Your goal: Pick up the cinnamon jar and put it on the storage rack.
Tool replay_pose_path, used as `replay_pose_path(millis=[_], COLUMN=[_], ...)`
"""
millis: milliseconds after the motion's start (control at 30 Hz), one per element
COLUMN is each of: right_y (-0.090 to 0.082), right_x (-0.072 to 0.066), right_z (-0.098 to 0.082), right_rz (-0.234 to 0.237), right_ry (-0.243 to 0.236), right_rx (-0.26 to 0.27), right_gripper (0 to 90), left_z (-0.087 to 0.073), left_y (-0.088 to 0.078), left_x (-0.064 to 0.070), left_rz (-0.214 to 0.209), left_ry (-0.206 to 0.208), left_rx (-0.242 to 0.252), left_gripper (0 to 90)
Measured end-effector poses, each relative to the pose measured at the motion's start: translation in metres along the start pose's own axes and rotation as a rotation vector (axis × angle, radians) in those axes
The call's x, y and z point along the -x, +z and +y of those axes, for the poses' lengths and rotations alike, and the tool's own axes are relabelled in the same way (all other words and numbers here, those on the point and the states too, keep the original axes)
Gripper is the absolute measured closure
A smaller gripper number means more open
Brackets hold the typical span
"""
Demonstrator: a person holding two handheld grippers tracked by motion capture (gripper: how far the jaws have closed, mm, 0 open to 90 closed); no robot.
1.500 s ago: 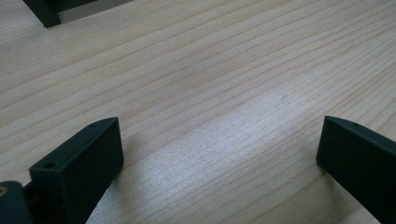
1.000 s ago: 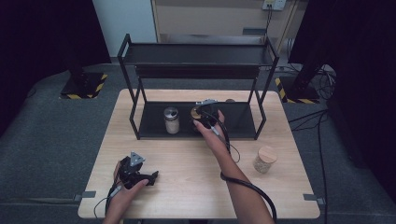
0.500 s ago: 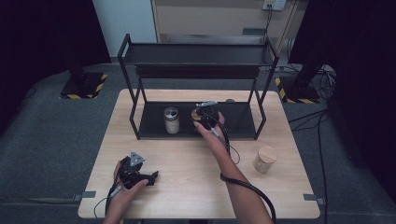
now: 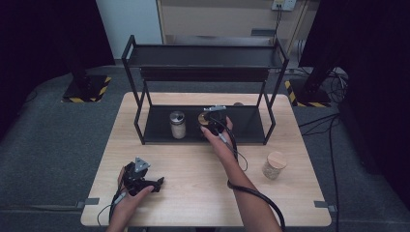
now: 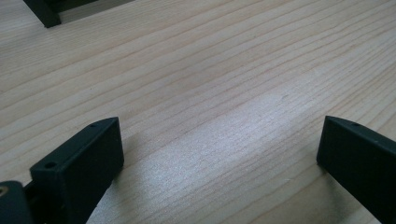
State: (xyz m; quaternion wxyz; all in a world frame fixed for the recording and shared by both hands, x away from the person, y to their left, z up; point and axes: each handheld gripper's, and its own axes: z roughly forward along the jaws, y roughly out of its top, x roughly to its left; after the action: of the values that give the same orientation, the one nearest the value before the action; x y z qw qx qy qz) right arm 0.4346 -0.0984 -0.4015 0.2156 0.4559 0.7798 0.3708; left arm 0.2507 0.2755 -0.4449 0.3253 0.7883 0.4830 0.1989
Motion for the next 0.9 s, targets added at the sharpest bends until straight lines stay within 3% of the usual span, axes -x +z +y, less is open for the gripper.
replay_pose_path(millis=[367, 900], right_y=[0.0001, -0.0043], right_x=[0.0026, 0.0095], right_z=[-0.0026, -0.0044], right_rz=[0.01, 0.038], right_ry=[-0.008, 0.001], right_rx=[0.01, 0.022], right_gripper=[25.4, 10.3], left_z=[0.0001, 0.0001], left_y=[0.0, 0.0], left_x=[-0.0002, -0.0001], left_rz=[-0.001, 0.0], left_ry=[0.0, 0.0], left_rx=[0.0, 0.0], left_gripper=[0.0, 0.0])
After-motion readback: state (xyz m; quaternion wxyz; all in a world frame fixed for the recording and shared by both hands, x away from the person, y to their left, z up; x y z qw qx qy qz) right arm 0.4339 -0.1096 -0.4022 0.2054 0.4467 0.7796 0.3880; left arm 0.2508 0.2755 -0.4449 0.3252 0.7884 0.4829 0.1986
